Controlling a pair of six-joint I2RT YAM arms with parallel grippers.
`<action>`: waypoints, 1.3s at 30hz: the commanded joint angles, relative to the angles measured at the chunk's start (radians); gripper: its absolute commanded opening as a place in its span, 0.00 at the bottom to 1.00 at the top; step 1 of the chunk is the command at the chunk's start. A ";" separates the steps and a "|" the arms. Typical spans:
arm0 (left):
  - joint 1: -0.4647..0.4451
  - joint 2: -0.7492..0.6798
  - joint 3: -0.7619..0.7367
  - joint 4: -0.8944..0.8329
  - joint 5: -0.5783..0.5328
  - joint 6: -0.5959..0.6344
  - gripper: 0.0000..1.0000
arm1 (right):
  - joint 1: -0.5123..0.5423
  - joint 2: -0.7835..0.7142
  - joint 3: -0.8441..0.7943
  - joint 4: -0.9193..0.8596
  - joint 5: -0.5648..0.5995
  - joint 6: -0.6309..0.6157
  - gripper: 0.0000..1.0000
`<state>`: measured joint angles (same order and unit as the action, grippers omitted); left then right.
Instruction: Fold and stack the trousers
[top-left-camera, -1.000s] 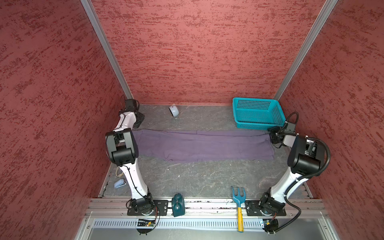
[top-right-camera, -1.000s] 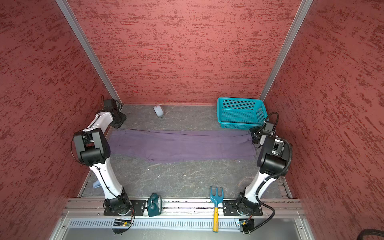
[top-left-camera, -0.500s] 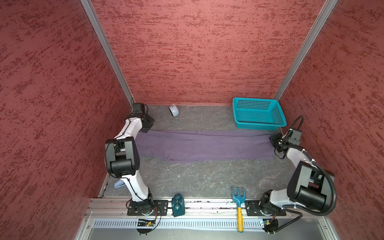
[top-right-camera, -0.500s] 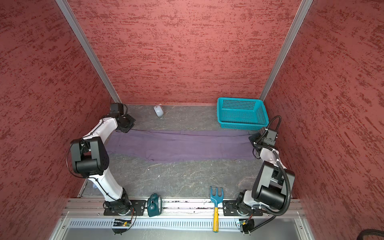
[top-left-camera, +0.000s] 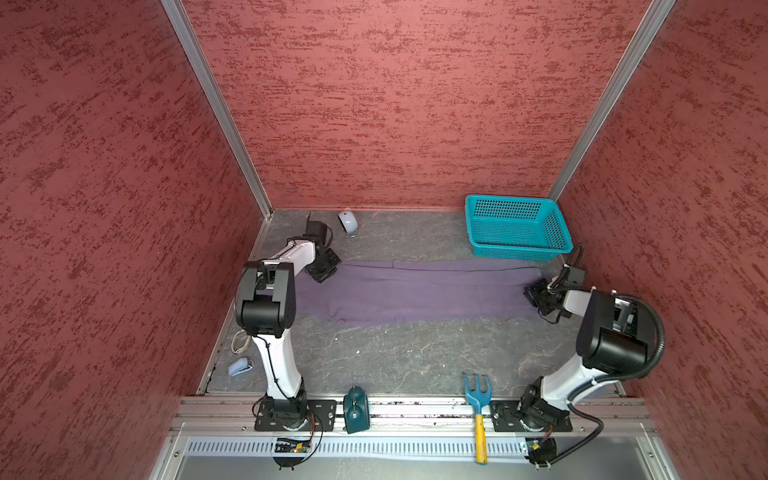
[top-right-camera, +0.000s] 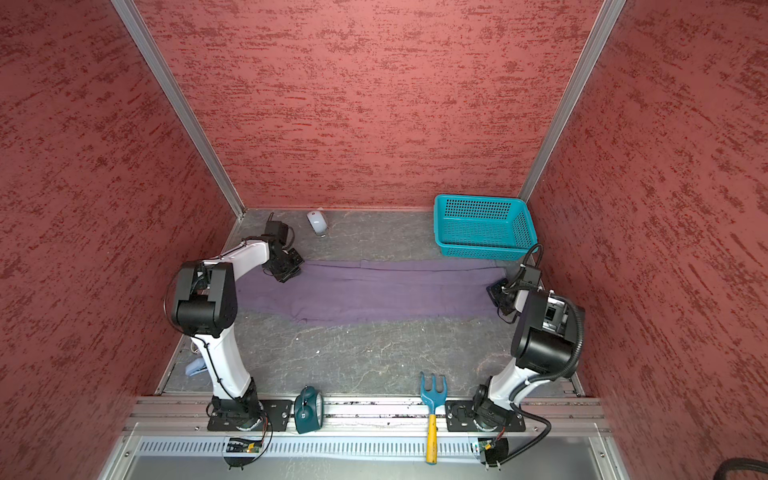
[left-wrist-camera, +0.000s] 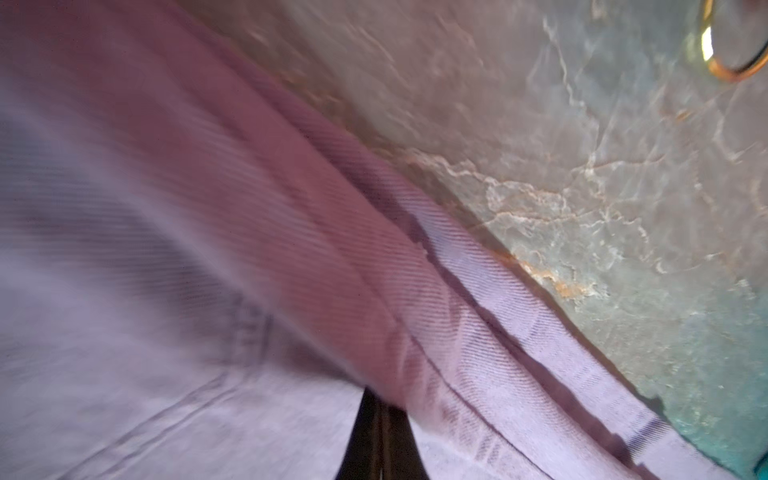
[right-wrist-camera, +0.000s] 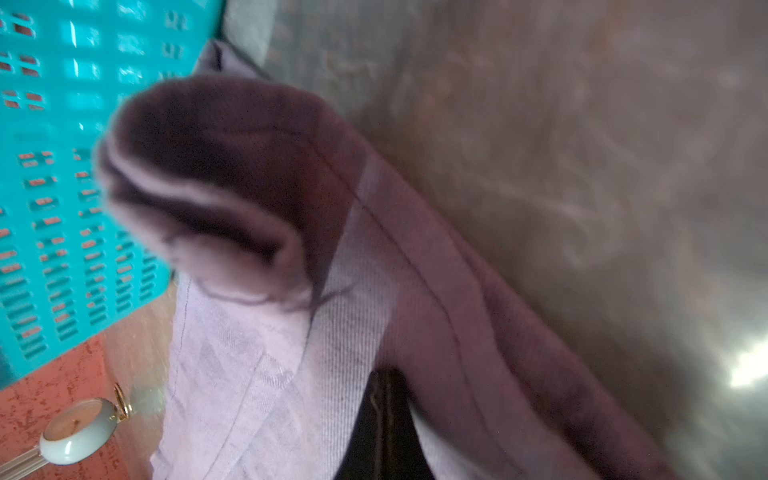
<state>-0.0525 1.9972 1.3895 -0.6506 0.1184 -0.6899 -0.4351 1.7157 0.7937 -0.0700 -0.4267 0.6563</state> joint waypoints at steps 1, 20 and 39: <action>-0.013 0.052 0.053 -0.026 -0.014 0.014 0.00 | 0.005 0.076 0.041 0.061 -0.041 0.040 0.00; 0.026 0.227 0.361 -0.063 -0.032 0.008 0.00 | -0.007 0.026 0.019 -0.178 0.095 -0.096 0.00; 0.083 -0.153 -0.083 0.070 0.039 -0.027 0.01 | -0.081 -0.497 -0.132 -0.443 0.156 -0.151 0.00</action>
<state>0.0334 1.8805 1.3777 -0.6163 0.1398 -0.7101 -0.5125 1.2789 0.6647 -0.4709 -0.3027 0.5156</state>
